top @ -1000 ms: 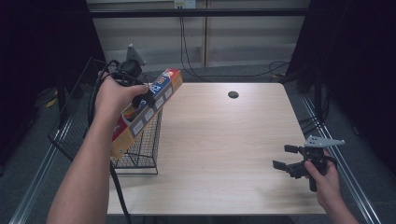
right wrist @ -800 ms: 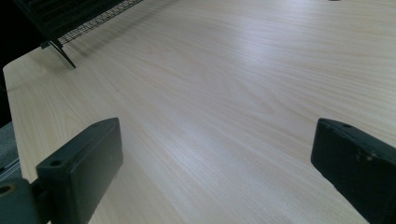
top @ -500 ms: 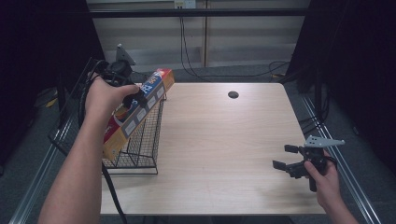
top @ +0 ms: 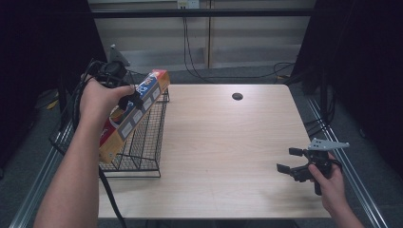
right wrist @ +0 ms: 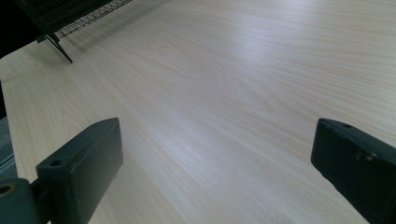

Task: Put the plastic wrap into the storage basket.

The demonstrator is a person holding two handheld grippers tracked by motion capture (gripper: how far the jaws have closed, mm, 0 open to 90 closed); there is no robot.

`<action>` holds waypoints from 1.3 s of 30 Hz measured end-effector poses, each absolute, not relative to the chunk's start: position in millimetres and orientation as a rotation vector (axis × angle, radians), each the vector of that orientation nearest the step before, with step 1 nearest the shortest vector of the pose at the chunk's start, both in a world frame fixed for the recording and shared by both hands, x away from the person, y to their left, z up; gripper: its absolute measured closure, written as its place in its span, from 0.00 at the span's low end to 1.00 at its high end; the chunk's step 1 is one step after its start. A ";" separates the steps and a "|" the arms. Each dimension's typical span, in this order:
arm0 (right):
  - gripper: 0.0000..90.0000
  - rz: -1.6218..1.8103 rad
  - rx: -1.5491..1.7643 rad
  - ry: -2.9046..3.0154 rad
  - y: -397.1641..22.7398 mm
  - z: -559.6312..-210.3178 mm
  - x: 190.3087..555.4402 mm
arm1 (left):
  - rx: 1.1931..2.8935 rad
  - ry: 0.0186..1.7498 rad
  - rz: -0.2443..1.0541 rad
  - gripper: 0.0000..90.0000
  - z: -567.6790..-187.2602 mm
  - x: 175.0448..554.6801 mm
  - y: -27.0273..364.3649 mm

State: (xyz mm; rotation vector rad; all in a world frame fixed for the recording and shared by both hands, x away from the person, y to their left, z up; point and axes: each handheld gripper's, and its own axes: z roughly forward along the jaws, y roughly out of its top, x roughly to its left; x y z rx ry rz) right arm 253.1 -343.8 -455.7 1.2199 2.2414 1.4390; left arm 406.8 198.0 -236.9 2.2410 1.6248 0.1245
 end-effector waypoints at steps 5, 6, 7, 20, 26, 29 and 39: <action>0.02 1.432 1.216 2.246 -343.0 -456.2 253.3 | 2.214 1.646 0.130 0.49 -238.6 407.4 203.3; 0.02 1.431 1.215 2.246 -343.1 -456.3 253.4 | 2.205 1.654 0.127 0.49 -238.9 407.6 204.4; 0.02 1.430 1.217 2.245 -343.0 -456.2 253.3 | 2.205 1.657 0.129 0.49 -239.2 407.6 205.7; 0.02 1.435 1.211 2.243 -341.6 -455.8 253.2 | 2.170 1.701 0.166 0.49 -240.4 407.4 219.1; 0.02 1.430 1.215 2.239 -342.5 -455.8 253.2 | 2.157 1.722 0.182 0.49 -241.3 407.4 224.2; 0.02 1.434 1.213 2.240 -342.5 -455.4 253.1 | 2.148 1.735 0.197 0.49 -242.3 407.7 227.0; 0.02 1.435 1.214 2.229 -343.1 -455.0 252.7 | 2.117 1.771 0.231 0.49 -245.1 408.8 234.2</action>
